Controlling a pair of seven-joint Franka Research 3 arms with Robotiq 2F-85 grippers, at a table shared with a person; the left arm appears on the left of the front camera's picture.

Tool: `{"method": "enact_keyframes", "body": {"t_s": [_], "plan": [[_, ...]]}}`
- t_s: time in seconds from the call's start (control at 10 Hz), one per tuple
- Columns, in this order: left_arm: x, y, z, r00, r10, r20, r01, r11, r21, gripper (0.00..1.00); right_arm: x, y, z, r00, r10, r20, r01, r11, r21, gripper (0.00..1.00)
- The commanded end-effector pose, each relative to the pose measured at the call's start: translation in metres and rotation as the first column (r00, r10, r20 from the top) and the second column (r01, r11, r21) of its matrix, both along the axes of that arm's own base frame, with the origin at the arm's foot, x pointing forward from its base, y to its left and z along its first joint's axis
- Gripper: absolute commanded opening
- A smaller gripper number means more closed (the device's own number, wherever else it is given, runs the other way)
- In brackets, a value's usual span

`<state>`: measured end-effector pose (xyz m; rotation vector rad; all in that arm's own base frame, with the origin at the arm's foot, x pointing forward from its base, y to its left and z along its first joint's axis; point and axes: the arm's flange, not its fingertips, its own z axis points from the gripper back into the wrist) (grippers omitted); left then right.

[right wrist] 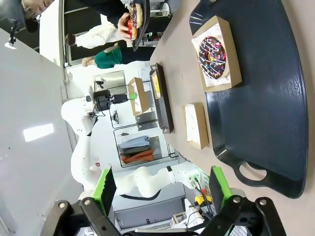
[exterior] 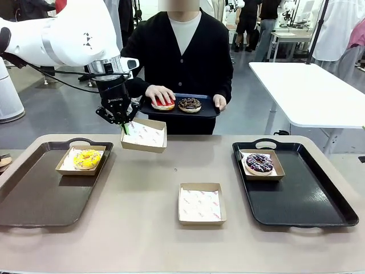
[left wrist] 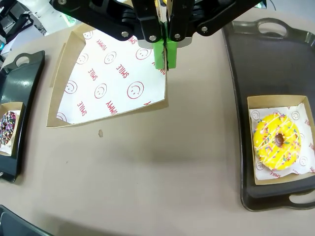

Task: Individually package the donuts and arrange them on the tray.
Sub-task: Place the picked Paper togo box on the Handle tray while simultaneously picking up another Paper togo box from the table with the other hand.

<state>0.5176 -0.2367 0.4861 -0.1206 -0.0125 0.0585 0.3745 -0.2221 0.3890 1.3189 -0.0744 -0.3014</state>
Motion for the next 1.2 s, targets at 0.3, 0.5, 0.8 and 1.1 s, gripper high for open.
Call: {"method": "enact_keyframes", "body": {"t_s": [0.3,0.5,0.8,1.1], "plan": [[-0.0045,0.003,0.0008,1.0,0.001,0.004,-0.001,1.0,-0.002,0.0,-0.0007,0.0001,0.0005,1.0,0.002,-0.005,-0.002,1.0,-0.004,1.0],[-0.0045,0.003,0.0008,1.0,0.001,0.004,-0.001,1.0,-0.002,0.0,-0.0007,0.0001,0.0005,1.0,0.002,-0.005,-0.002,1.0,-0.004,1.0],[-0.0045,0.003,0.0008,1.0,0.001,0.004,-0.001,1.0,-0.002,0.0,-0.0007,0.0001,0.0005,1.0,0.002,-0.005,-0.002,1.0,-0.004,1.0],[-0.0045,0.003,0.0008,1.0,0.001,0.004,-0.001,1.0,-0.002,0.0,-0.0007,0.0001,0.0005,1.0,0.002,-0.005,-0.002,1.0,-0.004,1.0]]}}
